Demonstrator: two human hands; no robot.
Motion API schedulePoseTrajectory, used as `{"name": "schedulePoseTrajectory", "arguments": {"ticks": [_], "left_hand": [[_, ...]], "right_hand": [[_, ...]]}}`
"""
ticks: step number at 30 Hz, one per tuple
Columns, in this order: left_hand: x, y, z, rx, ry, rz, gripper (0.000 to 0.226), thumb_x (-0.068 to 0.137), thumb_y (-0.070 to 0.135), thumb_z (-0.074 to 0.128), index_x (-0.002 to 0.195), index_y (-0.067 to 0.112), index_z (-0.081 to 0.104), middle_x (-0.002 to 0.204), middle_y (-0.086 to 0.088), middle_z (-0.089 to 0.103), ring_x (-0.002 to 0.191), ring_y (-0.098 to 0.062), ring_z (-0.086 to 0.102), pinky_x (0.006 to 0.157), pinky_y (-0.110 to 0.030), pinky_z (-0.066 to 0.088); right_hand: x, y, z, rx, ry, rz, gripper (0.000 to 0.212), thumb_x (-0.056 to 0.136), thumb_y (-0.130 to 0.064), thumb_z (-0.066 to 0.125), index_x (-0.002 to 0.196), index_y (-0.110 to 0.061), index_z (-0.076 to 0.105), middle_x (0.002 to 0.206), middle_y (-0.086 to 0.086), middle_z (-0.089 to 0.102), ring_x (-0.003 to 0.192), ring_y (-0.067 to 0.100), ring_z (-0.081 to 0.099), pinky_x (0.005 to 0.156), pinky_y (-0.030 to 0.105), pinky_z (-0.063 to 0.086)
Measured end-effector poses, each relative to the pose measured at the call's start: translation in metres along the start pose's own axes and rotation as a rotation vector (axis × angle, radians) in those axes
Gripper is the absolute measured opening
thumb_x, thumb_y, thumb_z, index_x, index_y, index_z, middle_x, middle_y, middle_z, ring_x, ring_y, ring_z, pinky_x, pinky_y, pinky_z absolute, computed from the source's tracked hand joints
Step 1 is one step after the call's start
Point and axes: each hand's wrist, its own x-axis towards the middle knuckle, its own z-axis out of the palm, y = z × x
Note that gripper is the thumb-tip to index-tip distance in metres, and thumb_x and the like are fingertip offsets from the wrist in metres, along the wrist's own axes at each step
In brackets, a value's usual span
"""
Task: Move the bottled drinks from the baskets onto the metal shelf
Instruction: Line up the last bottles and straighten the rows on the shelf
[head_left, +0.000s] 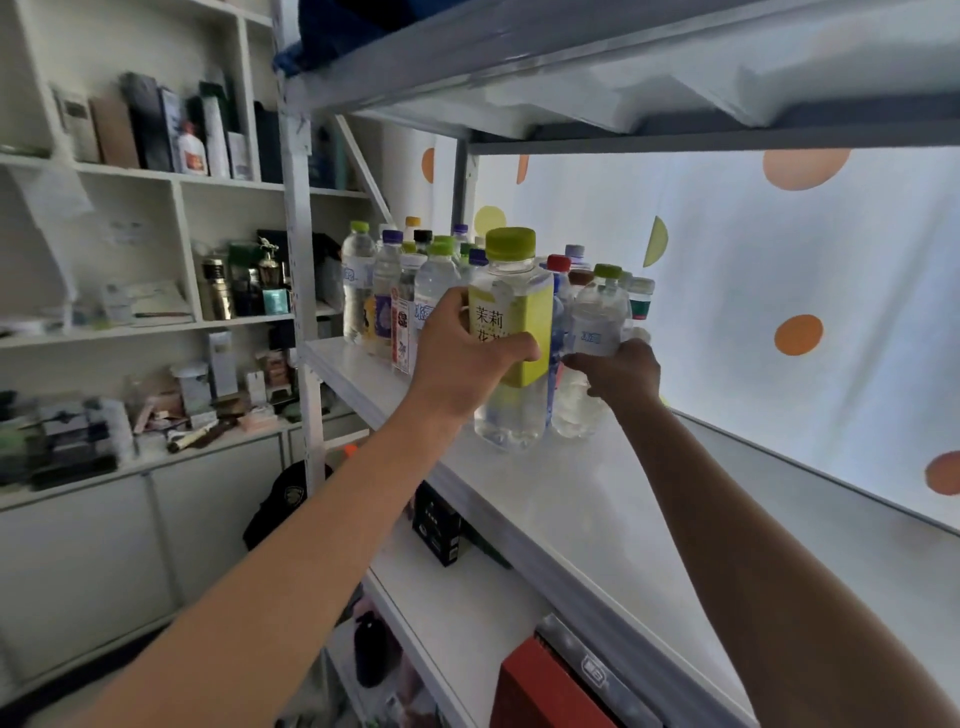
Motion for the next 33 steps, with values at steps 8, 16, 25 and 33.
{"name": "schedulePoseTrajectory", "arguments": {"ticks": [8, 16, 25, 33], "left_hand": [[-0.010, -0.011, 0.019, 0.023, -0.040, 0.052, 0.048, 0.064, 0.007, 0.084, 0.105, 0.018, 0.061, 0.095, 0.001, 0.071, 0.083, -0.010, 0.069, 0.067, -0.026, 0.059], [-0.009, -0.020, 0.016, 0.074, 0.043, 0.073, 0.033, 0.066, 0.009, 0.084, 0.095, 0.017, 0.071, 0.087, 0.002, 0.074, 0.078, -0.014, 0.071, 0.068, -0.035, 0.061], [-0.016, -0.029, 0.027, 0.140, -0.017, 0.119, 0.043, 0.061, 0.022, 0.090, 0.101, 0.021, 0.072, 0.091, 0.006, 0.075, 0.082, -0.012, 0.071, 0.072, -0.038, 0.061], [-0.007, -0.037, 0.053, 0.301, 0.025, 0.147, 0.045, 0.060, 0.033, 0.089, 0.099, 0.022, 0.070, 0.089, 0.007, 0.073, 0.081, -0.013, 0.069, 0.072, -0.044, 0.059]], "right_hand": [[-0.011, 0.024, -0.005, -0.262, -0.086, -0.007, 0.041, 0.074, -0.020, 0.085, 0.106, -0.002, 0.069, 0.101, 0.016, 0.072, 0.082, 0.028, 0.063, 0.070, 0.030, 0.046], [-0.013, 0.029, 0.003, -0.263, -0.002, -0.092, 0.041, 0.077, -0.022, 0.083, 0.109, -0.002, 0.067, 0.104, 0.017, 0.071, 0.097, 0.033, 0.066, 0.070, 0.028, 0.040], [-0.017, 0.030, 0.013, -0.165, 0.047, -0.064, 0.043, 0.080, -0.024, 0.079, 0.114, -0.002, 0.064, 0.114, 0.016, 0.069, 0.108, 0.034, 0.063, 0.080, 0.032, 0.047], [-0.015, 0.042, -0.020, -0.053, -0.169, 0.009, 0.036, 0.075, 0.001, 0.078, 0.108, 0.006, 0.063, 0.080, 0.010, 0.060, 0.072, 0.032, 0.066, 0.084, 0.056, 0.056]]}}
